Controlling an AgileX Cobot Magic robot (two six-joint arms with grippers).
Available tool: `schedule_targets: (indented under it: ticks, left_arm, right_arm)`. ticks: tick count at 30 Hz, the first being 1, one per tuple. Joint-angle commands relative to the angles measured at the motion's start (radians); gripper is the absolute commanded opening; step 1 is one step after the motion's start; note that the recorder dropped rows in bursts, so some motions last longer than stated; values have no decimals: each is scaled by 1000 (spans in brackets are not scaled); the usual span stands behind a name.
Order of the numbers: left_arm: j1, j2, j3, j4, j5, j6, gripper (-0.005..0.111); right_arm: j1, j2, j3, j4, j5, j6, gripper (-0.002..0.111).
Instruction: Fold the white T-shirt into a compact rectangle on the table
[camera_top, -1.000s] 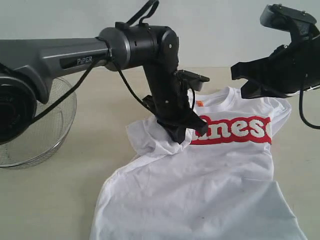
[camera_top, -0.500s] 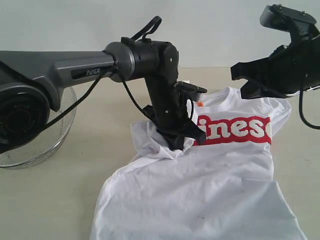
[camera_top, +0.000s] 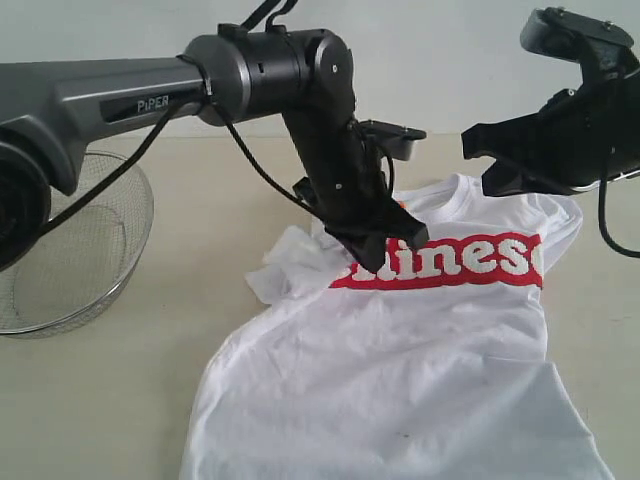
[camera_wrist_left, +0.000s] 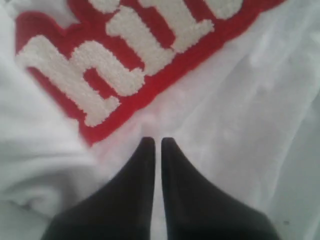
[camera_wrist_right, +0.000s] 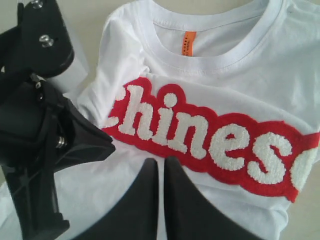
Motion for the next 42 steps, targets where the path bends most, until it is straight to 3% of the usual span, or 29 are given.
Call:
schedule_targets:
  ticks: [1, 4, 8, 9, 11, 13, 15, 17, 24, 32, 42]
  left_arm:
    - [-2, -49, 1, -8, 4, 30, 4]
    - [-2, -77, 1, 63, 9, 19, 4]
    - [21, -147, 1, 394, 16, -125, 4]
    - [39, -153, 1, 417, 13, -137, 4]
    - [85, -157, 1, 409, 15, -142, 5]
    - [171, -155, 1, 289, 48, -103, 9]
    - [249, -149, 5, 131, 86, -49, 25]
    - [300, -146, 23, 76, 86, -45, 41]
    - [310, -127, 131, 6, 86, -41, 43]
    - [298, -127, 160, 170, 86, 71, 43]
    - [274, -119, 192, 157, 86, 285, 43]
  right_arm:
    - [-8, -15, 0, 5, -6, -6, 0]
    - [-8, -15, 0, 5, -6, -6, 0]
    - [-8, -15, 0, 5, 1, -9, 0]
    - [-8, -15, 0, 5, 3, -9, 0]
    - [-8, -15, 0, 5, 6, -9, 0]
    - [-8, -15, 0, 5, 6, -9, 0]
    - [-8, -15, 0, 5, 6, -9, 0]
    - [-8, -15, 0, 5, 6, -9, 0]
    - [-8, -15, 0, 5, 6, -12, 0]
    - [-8, -15, 0, 5, 4, -12, 0]
    - [-8, -15, 0, 5, 2, -13, 0]
